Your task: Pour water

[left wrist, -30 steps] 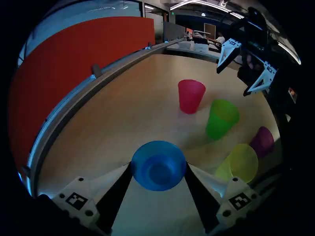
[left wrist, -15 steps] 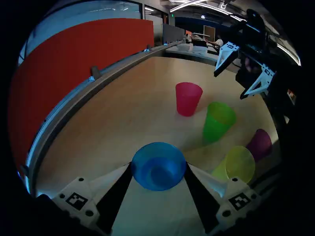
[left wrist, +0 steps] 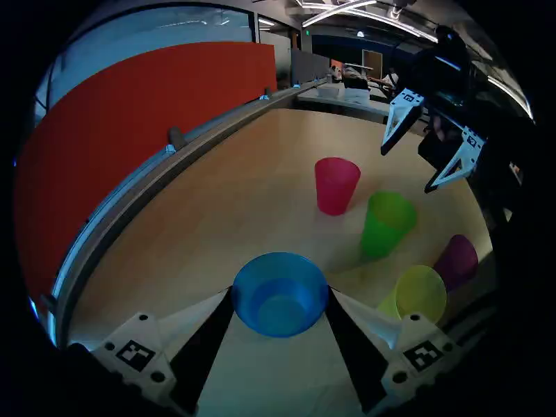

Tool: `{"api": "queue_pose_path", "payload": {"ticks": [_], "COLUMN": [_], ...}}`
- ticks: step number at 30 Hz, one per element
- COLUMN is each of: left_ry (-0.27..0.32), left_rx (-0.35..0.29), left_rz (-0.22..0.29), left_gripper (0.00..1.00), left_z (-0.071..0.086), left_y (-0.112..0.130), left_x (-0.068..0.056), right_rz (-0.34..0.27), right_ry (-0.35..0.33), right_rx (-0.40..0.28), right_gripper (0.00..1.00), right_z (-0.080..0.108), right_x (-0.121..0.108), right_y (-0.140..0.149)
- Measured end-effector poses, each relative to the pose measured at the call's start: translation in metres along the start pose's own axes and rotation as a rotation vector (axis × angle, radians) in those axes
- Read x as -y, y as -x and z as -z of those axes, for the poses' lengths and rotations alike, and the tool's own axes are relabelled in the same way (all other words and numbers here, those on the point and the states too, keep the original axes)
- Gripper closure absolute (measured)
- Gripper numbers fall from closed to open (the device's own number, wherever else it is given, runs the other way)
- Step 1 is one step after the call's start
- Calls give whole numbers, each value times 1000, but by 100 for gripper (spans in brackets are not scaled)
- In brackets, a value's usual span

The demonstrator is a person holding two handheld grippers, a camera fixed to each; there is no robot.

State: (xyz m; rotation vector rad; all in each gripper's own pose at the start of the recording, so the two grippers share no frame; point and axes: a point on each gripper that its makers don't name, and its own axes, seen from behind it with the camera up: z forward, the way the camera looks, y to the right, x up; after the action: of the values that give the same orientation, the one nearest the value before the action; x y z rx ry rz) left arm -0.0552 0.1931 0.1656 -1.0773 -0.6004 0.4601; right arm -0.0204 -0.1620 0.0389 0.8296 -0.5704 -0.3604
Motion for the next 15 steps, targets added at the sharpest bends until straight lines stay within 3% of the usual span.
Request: {"api": "queue_pose_path", "payload": {"ticks": [15], "left_ry": [-17], "left_rx": [-27], "left_rz": [-10], "left_gripper": [11], "left_z": [15], "left_y": [-11], "left_x": [3], "right_rz": [-9], "right_ry": [-38], "right_rx": [35], "right_gripper": [0], "right_z": [-14], "right_x": [13], "right_y": [16]}}
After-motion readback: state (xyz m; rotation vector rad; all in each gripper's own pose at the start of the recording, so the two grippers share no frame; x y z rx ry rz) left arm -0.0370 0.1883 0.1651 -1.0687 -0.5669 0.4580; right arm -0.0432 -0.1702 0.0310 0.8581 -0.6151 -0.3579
